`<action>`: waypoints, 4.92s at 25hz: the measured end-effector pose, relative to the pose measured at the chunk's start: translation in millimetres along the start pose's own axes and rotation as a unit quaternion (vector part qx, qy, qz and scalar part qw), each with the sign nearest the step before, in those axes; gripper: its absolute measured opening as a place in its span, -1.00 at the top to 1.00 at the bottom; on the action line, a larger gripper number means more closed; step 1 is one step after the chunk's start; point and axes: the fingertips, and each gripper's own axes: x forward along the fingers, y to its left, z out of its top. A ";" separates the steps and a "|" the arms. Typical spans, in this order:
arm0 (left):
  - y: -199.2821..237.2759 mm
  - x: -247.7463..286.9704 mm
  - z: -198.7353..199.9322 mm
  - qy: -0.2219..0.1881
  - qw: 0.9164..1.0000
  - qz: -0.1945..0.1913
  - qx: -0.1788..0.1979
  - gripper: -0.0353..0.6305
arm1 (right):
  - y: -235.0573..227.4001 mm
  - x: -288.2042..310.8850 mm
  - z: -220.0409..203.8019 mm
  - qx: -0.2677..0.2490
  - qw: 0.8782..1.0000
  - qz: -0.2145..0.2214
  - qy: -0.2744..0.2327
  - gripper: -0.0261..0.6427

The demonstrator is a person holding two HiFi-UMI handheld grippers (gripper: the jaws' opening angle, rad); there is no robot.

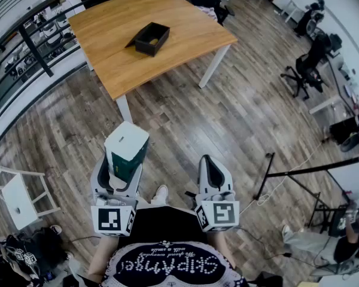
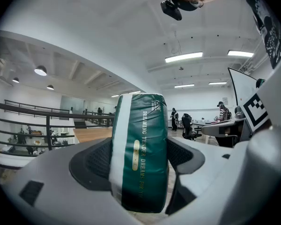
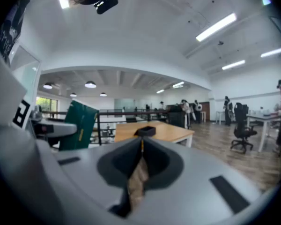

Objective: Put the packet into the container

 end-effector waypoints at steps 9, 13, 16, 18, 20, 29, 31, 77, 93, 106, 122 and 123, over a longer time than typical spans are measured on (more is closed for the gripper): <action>-5.3 6.0 1.2 0.001 1.000 -0.002 0.000 -0.24 | -5.5 0.8 1.2 -0.002 1.000 0.001 0.000 0.82; -11.0 7.8 1.8 -0.002 1.000 -0.004 0.000 -0.24 | -10.8 -1.2 0.6 -0.005 1.000 0.000 0.000 0.82; -14.1 9.7 2.6 -0.004 1.000 -0.005 -0.001 -0.24 | -14.5 -1.4 1.3 -0.005 1.000 0.000 -0.003 0.82; -17.1 10.2 4.3 -0.006 1.000 -0.004 -0.003 -0.24 | -16.5 -3.2 4.3 0.001 1.000 0.004 -0.012 0.82; -20.1 10.2 4.8 -0.008 1.000 -0.004 -0.005 -0.24 | -18.3 -5.6 6.2 0.007 1.000 0.010 -0.020 0.82; -12.1 9.1 0.6 -0.001 1.000 -0.007 -0.006 -0.24 | -23.9 -5.7 -0.8 0.020 1.000 -0.003 -0.011 0.82; -7.6 13.2 -0.8 0.001 1.000 -0.008 -0.008 -0.24 | -23.3 -2.2 -1.1 0.024 1.000 -0.005 -0.009 0.82; 112.0 179.0 9.9 0.014 0.999 -0.025 -0.036 -0.24 | -12.7 188.0 36.8 0.033 0.999 -0.015 0.020 0.82; 89.8 301.6 29.9 0.000 0.999 0.009 -0.033 -0.24 | -106.0 288.5 57.7 0.026 0.999 0.024 0.023 0.82; 74.4 345.9 38.3 -0.017 0.998 0.051 -0.028 -0.24 | -164.5 317.9 61.0 0.027 0.998 0.045 0.018 0.82; 67.8 356.5 42.7 -0.012 0.998 0.056 -0.020 -0.24 | -182.1 317.9 57.7 0.048 0.998 0.038 0.022 0.82; 68.4 358.4 42.6 -0.012 0.998 0.056 -0.020 -0.24 | -182.5 319.5 57.5 0.048 0.998 0.037 0.023 0.82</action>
